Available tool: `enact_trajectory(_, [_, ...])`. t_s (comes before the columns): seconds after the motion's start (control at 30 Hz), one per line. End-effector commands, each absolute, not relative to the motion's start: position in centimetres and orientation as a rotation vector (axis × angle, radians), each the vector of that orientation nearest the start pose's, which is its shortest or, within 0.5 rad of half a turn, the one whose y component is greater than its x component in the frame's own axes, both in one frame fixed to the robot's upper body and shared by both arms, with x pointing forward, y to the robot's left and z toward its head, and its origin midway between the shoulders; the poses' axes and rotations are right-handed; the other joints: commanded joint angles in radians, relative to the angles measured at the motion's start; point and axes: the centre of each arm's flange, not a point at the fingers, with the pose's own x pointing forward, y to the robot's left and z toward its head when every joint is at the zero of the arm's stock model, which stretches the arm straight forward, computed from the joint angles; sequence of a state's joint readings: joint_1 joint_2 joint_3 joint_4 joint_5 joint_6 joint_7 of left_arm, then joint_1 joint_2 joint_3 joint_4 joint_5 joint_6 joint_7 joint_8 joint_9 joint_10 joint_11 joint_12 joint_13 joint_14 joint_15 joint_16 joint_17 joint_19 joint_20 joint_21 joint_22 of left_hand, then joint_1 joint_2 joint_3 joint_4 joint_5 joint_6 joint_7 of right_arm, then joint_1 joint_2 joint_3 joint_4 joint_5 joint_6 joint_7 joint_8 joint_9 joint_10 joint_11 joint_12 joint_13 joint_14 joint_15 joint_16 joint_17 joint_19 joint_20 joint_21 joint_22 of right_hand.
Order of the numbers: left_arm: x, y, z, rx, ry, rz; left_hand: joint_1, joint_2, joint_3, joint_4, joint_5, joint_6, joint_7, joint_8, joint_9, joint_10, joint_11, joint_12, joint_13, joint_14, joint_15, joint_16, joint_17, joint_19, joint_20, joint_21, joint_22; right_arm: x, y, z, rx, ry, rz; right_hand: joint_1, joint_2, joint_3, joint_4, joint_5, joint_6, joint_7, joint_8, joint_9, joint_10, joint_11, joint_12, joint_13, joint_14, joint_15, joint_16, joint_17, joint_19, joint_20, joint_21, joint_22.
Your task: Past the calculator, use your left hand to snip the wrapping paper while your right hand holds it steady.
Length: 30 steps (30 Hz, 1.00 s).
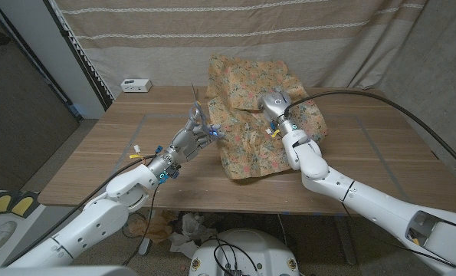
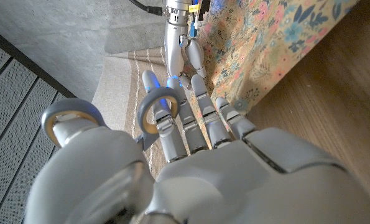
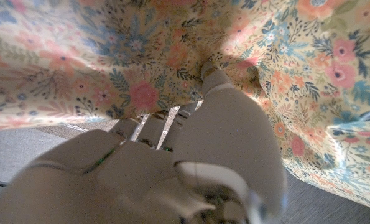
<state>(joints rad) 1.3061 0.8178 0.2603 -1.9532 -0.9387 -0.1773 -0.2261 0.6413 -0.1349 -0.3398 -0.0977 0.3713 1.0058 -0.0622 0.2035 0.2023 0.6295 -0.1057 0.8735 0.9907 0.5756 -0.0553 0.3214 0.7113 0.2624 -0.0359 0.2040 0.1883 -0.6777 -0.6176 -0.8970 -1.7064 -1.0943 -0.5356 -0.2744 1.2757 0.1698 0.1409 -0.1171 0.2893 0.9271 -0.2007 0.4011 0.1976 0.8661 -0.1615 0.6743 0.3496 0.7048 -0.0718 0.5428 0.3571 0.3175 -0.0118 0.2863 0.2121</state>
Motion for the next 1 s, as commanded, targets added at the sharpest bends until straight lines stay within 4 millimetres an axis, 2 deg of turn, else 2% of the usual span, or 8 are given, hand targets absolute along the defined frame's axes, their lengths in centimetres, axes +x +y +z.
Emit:
enact_trajectory(0.03, [50.1,23.5,-6.9,-0.092,-0.485,-0.693,0.003,0.002,0.000,0.005,0.008,0.003,0.009,0.000,0.004,0.117,-0.108,0.003,0.001,0.007,-0.161,-0.004,0.002,0.000,0.001,-0.002,0.002,58.0,-16.5,1.3,-1.738,-0.963,-0.467,0.006,0.002,0.002,0.006,0.007,0.003,-0.006,-0.008,0.004,0.020,-0.029,0.042,0.052,-0.008,-0.169,-0.004,0.000,0.000,-0.021,0.010,0.005])
enact_trajectory(0.23, [50.2,23.4,-6.8,-0.092,-0.481,-0.693,0.003,0.002,0.001,0.006,0.009,-0.001,0.009,-0.002,0.004,0.120,-0.107,0.004,-0.002,0.012,-0.161,-0.004,0.003,-0.004,-0.008,-0.004,0.002,57.4,-17.3,1.5,-1.751,-0.964,-0.473,0.000,0.011,-0.007,0.018,0.011,-0.012,-0.008,-0.024,0.007,0.002,-0.031,0.043,0.059,-0.022,-0.167,-0.008,0.005,-0.012,-0.062,0.012,0.009])
enact_trajectory(0.33, [50.2,23.4,-6.8,-0.090,-0.478,-0.690,0.003,0.002,0.001,0.006,0.009,0.000,0.007,-0.002,0.004,0.119,-0.107,0.005,-0.002,0.011,-0.161,-0.005,0.003,-0.005,0.012,-0.004,0.002,56.9,-17.5,1.9,-1.791,-0.962,-0.450,0.003,0.021,-0.011,0.030,0.013,-0.025,-0.008,-0.029,0.029,-0.039,-0.032,0.051,0.089,-0.049,-0.166,-0.012,0.013,-0.022,-0.080,0.018,0.017])
enact_trajectory(0.37, [50.1,23.4,-6.8,-0.087,-0.477,-0.688,0.003,0.001,0.000,0.006,0.009,0.000,0.007,-0.001,0.004,0.120,-0.107,0.006,0.000,0.012,-0.161,-0.006,0.003,-0.005,0.013,-0.004,0.002,56.8,-17.6,2.1,-1.802,-0.959,-0.434,0.005,0.030,-0.007,0.039,0.015,-0.038,-0.007,-0.029,0.042,-0.059,-0.032,0.057,0.108,-0.058,-0.166,-0.013,0.017,-0.024,-0.083,0.023,0.020])
enact_trajectory(0.4, [50.1,23.4,-6.8,-0.087,-0.476,-0.687,0.003,0.001,0.000,0.006,0.010,0.000,0.006,-0.002,0.004,0.118,-0.107,0.005,-0.002,0.012,-0.161,-0.006,0.003,-0.005,0.013,-0.004,0.002,56.6,-17.6,2.3,-1.821,-0.949,-0.415,0.009,0.034,0.006,0.062,0.022,-0.064,-0.010,-0.025,0.079,-0.103,-0.036,0.075,0.155,-0.072,-0.167,-0.011,0.029,-0.029,-0.084,0.036,0.029])
enact_trajectory(0.47, [50.2,23.5,-6.9,-0.086,-0.472,-0.687,0.003,0.001,0.000,0.006,0.010,0.001,0.007,-0.001,0.004,0.119,-0.107,0.006,-0.002,0.011,-0.161,-0.007,0.003,-0.006,0.011,-0.004,0.002,56.4,-17.8,2.6,-1.840,-0.954,-0.412,0.009,0.036,0.013,0.076,0.023,-0.081,-0.008,-0.021,0.101,-0.118,-0.035,0.081,0.169,-0.083,-0.167,-0.011,0.035,-0.036,-0.095,0.042,0.033])
enact_trajectory(0.7, [50.5,23.2,-6.9,-0.085,-0.454,-0.694,0.003,0.001,0.000,0.007,0.010,0.002,0.007,-0.001,0.004,0.119,-0.107,0.007,-0.001,0.011,-0.161,-0.008,0.004,-0.007,0.009,-0.005,0.002,55.6,-18.8,3.6,-1.874,-0.965,-0.419,0.008,0.037,0.026,0.095,0.025,-0.102,-0.010,-0.013,0.130,-0.129,-0.038,0.084,0.180,-0.094,-0.167,-0.010,0.043,-0.031,-0.102,0.055,0.039])
enact_trajectory(1.0, [51.2,23.1,-7.0,-0.068,-0.424,-0.698,0.002,0.000,0.000,0.007,0.010,0.002,0.009,-0.001,0.004,0.121,-0.107,0.010,0.000,0.012,-0.160,-0.008,0.004,-0.007,0.008,-0.005,0.002,54.7,-19.8,4.4,-1.934,-1.018,-0.412,0.007,0.036,0.031,0.104,0.025,-0.108,-0.011,-0.006,0.147,-0.133,-0.039,0.085,0.182,-0.095,-0.167,-0.008,0.048,-0.022,-0.111,0.067,0.043])
